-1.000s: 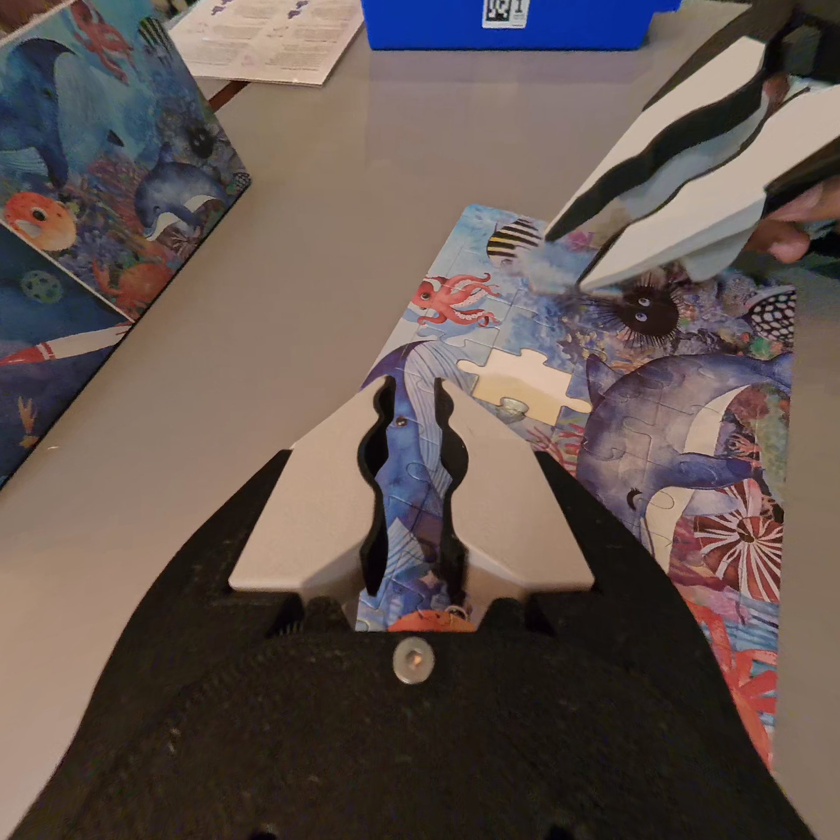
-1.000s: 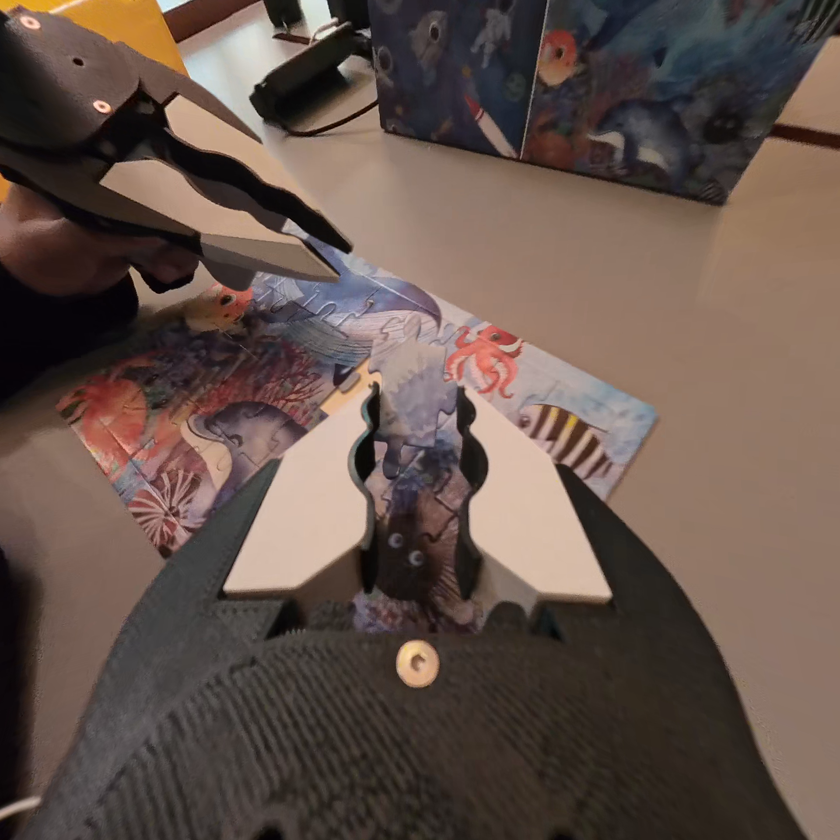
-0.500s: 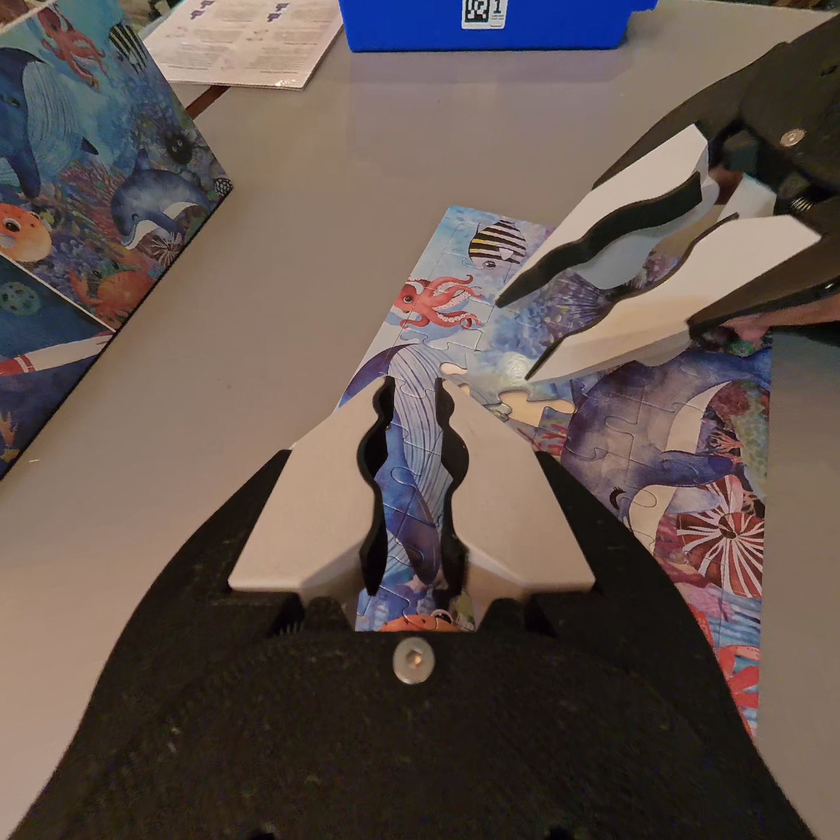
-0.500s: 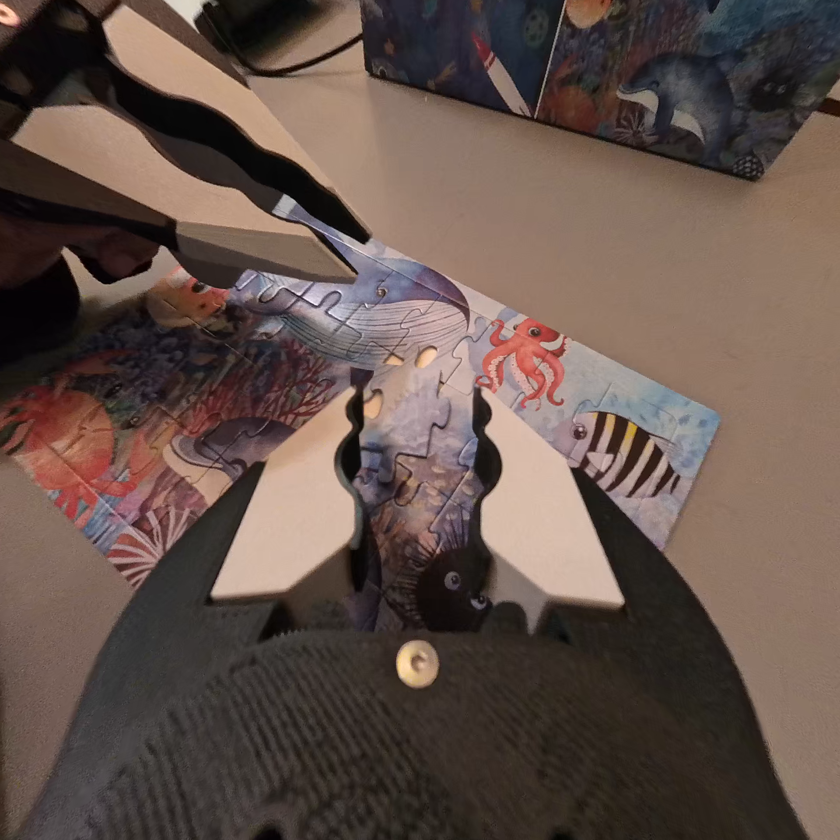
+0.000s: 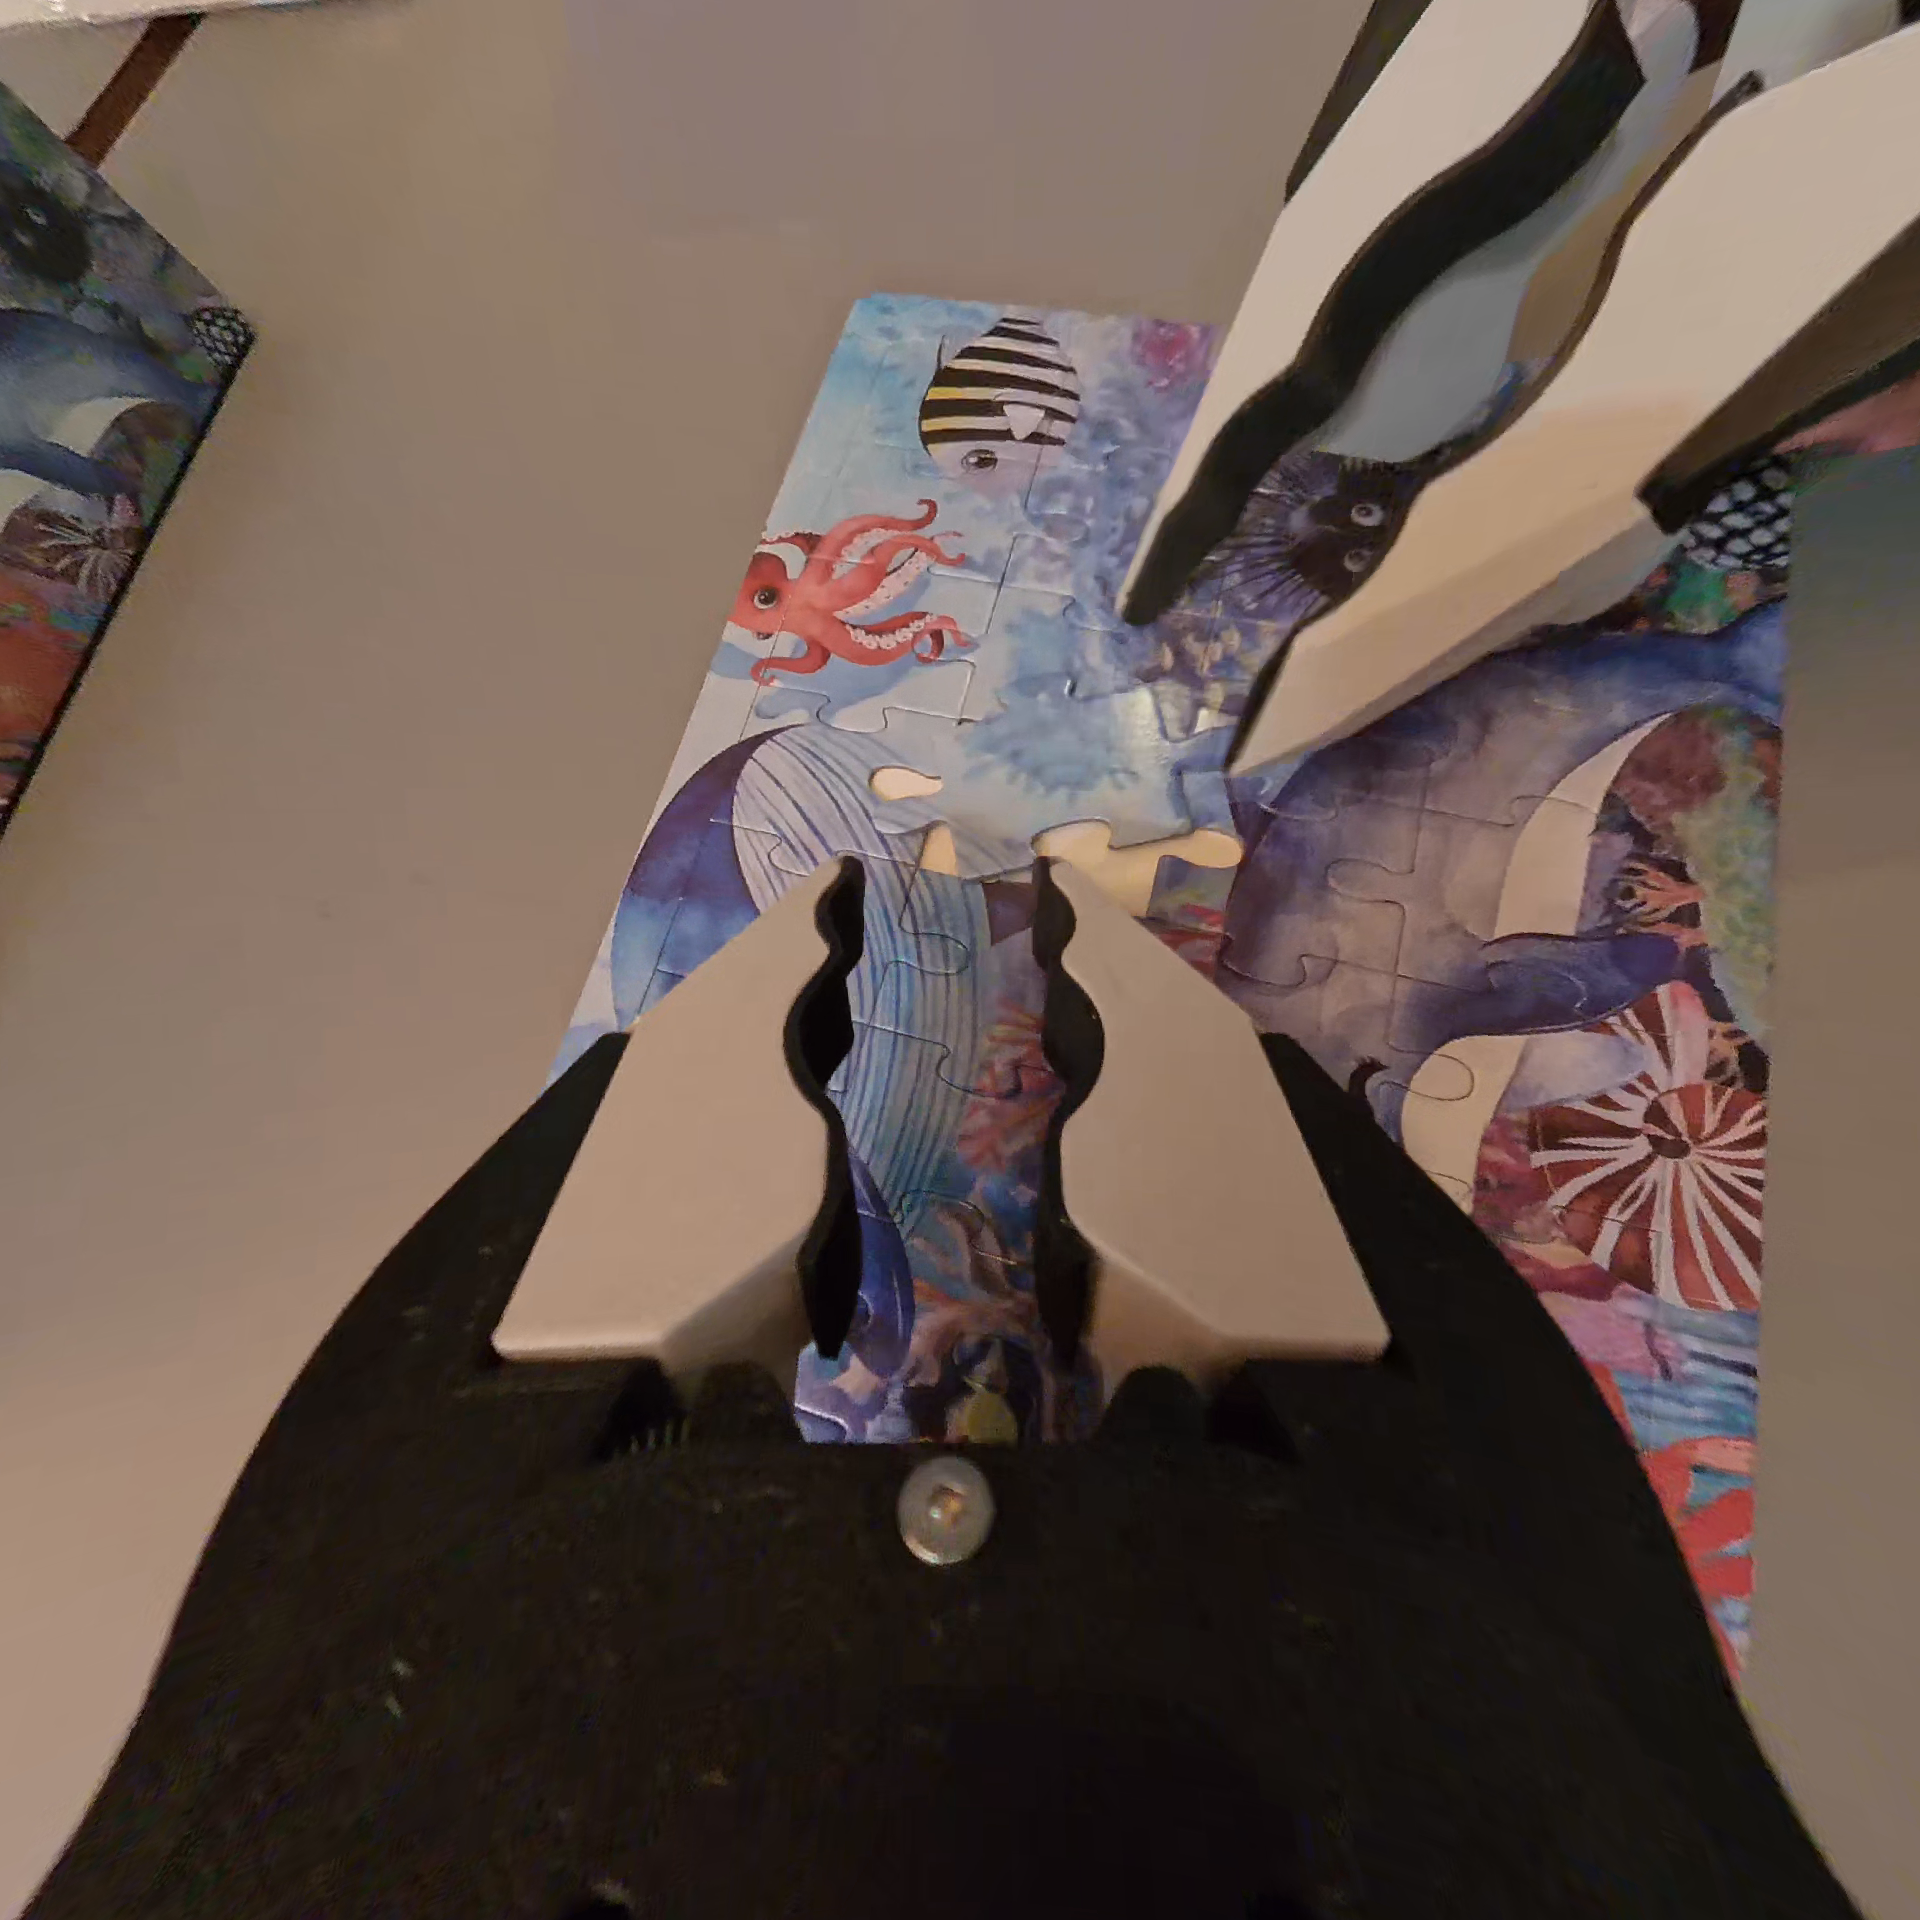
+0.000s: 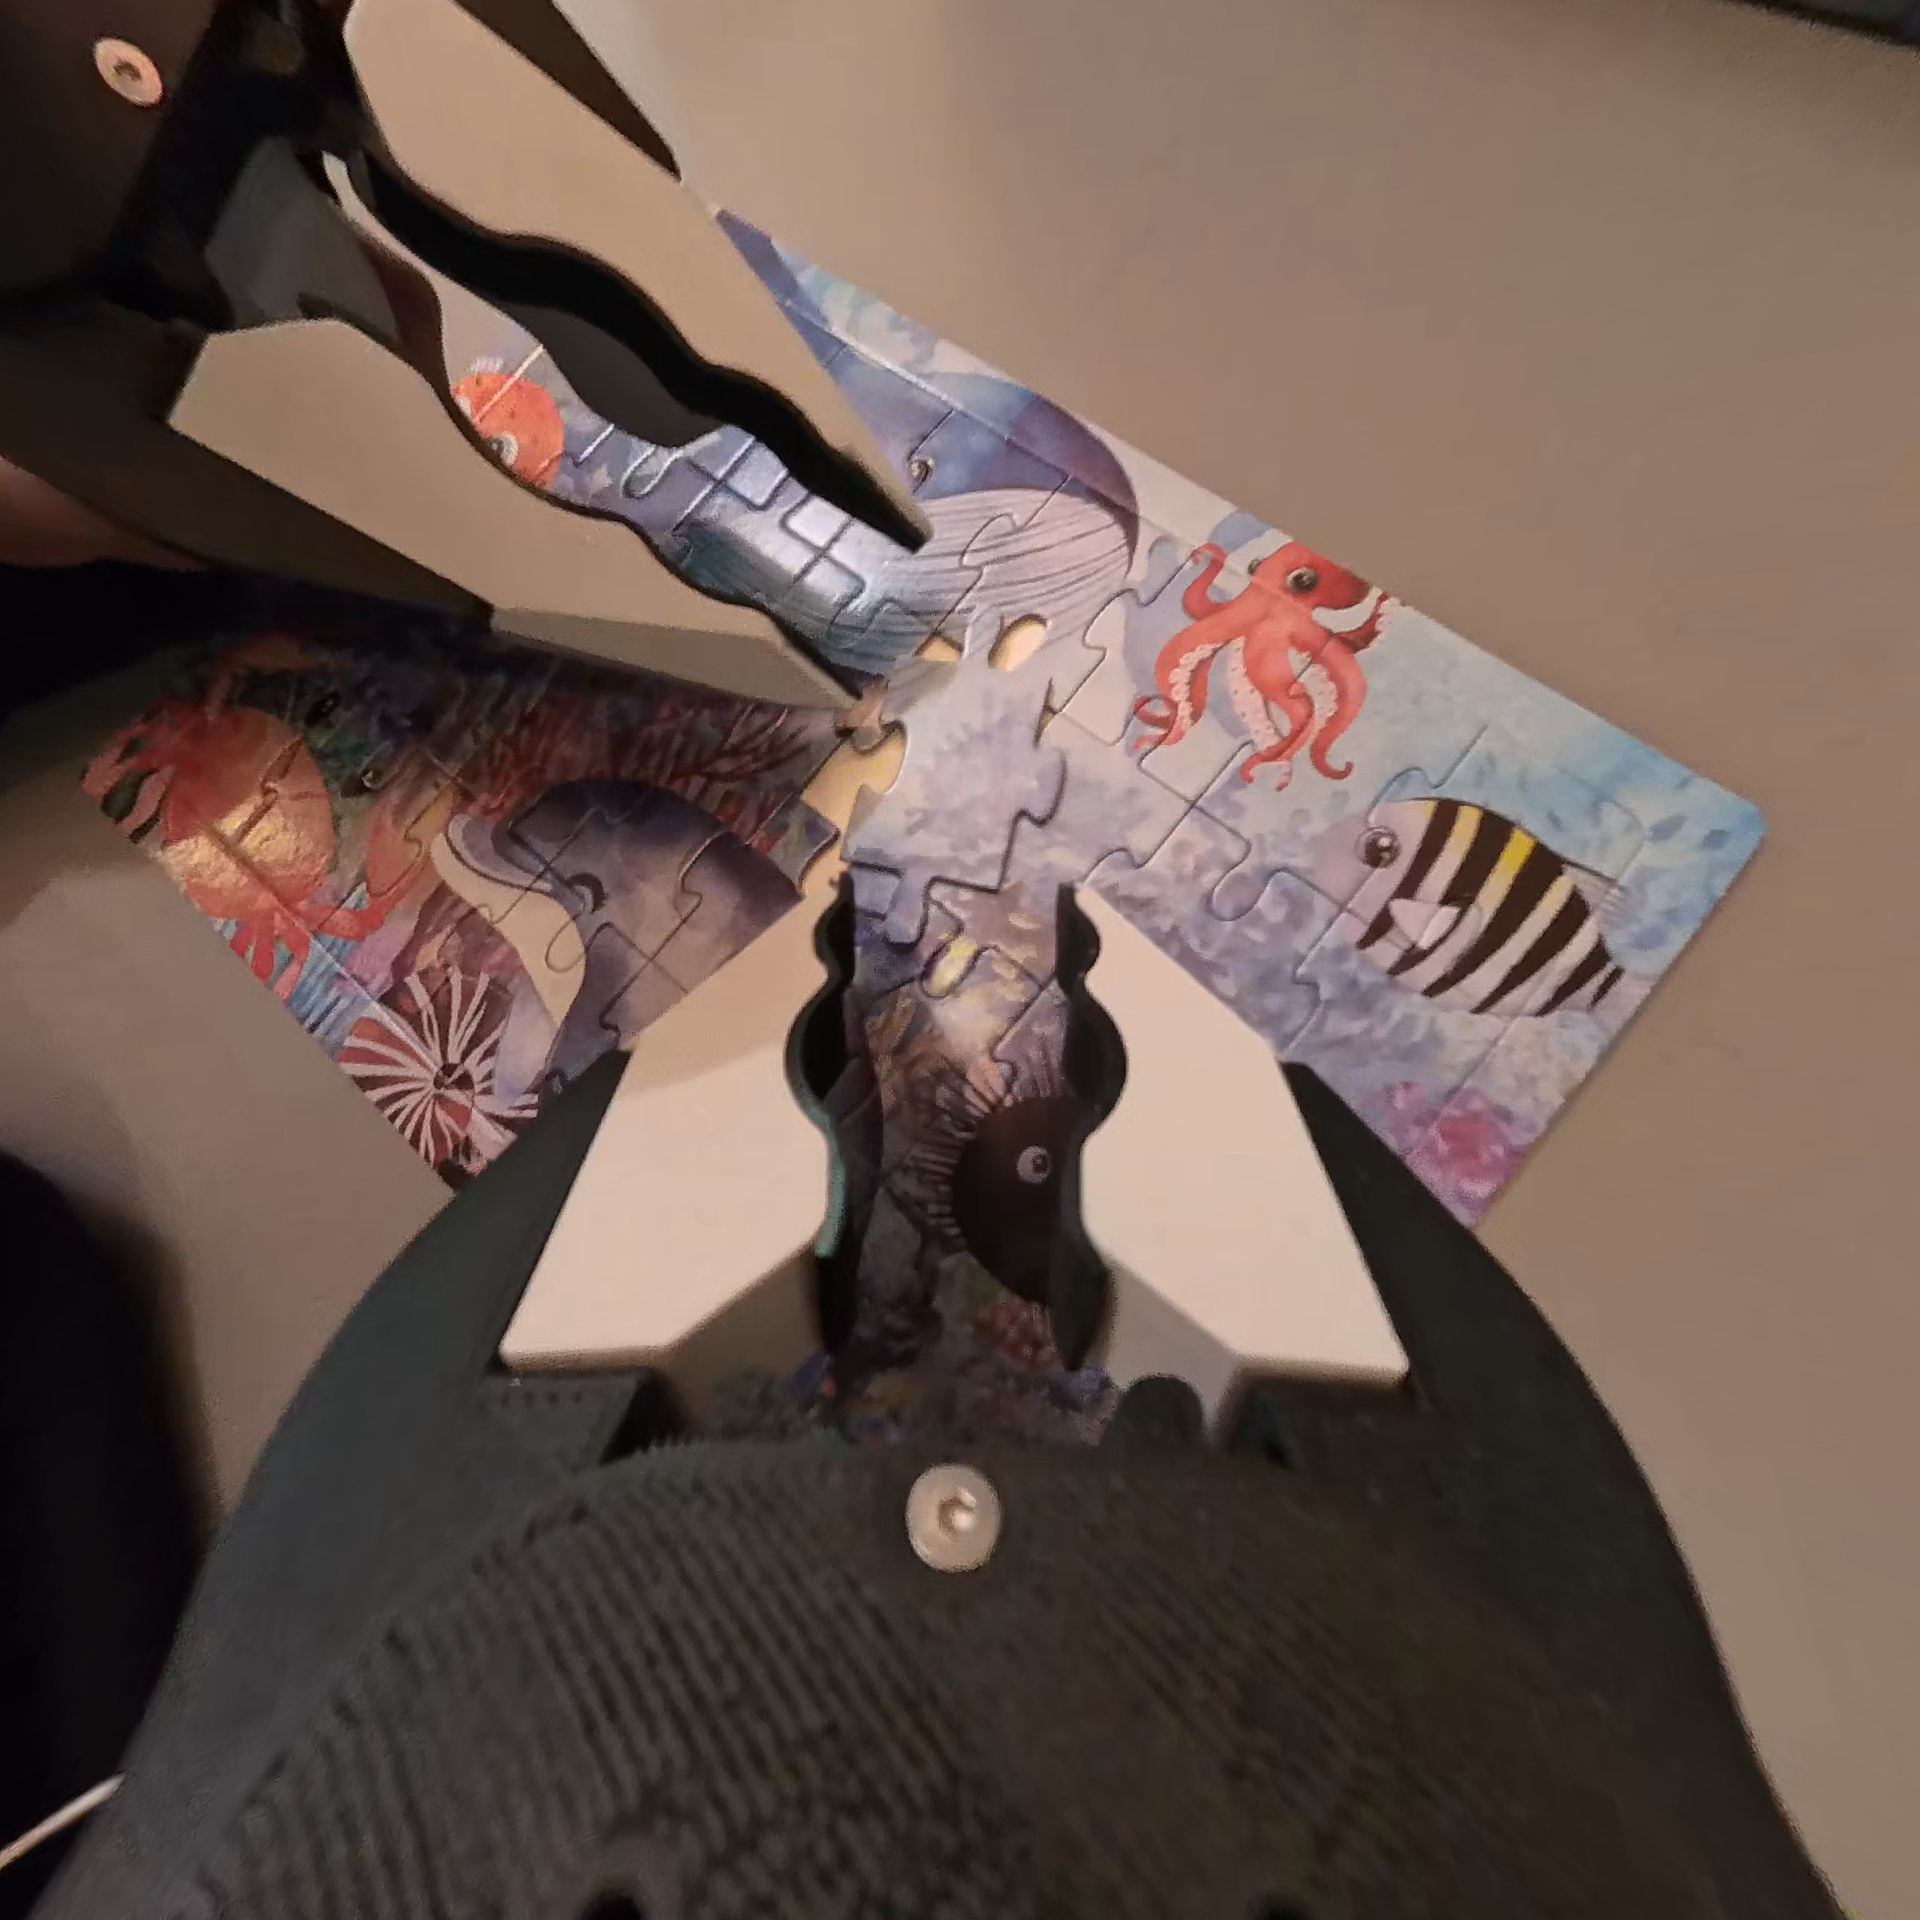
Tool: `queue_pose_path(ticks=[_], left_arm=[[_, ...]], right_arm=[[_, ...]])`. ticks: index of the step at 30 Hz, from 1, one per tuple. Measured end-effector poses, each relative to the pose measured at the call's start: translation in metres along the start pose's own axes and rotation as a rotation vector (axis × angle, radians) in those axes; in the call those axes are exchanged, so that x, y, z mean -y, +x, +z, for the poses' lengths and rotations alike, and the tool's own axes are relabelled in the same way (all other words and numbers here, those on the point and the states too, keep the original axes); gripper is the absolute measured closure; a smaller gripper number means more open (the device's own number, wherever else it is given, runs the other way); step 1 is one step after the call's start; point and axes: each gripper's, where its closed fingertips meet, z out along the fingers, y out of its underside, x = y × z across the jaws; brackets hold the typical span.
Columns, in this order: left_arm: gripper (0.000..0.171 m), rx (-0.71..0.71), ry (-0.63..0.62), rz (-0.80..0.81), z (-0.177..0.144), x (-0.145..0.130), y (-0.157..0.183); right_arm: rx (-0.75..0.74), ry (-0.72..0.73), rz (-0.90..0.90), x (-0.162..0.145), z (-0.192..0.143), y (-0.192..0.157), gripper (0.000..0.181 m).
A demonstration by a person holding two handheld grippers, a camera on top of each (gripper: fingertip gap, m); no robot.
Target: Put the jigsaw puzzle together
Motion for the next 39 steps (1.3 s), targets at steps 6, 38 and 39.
queue_pose_path(ticks=[6, 38, 39], left_arm=[[0.142, 0.042, -0.035, 0.022, 0.004, -0.003, -0.002], [0.147, 0.089, -0.033, 0.013, 0.007, 0.001, -0.004], [0.147, 0.092, -0.024, 0.008, 0.006, 0.002, -0.005]], right_arm=[[0.066, -0.02, 0.001, 0.0, 0.003, -0.014, 0.144], [0.096, 0.024, -0.047, 0.009, 0.002, -0.025, 0.151], [0.092, 0.041, -0.051, 0.012, 0.0, -0.024, 0.153]])
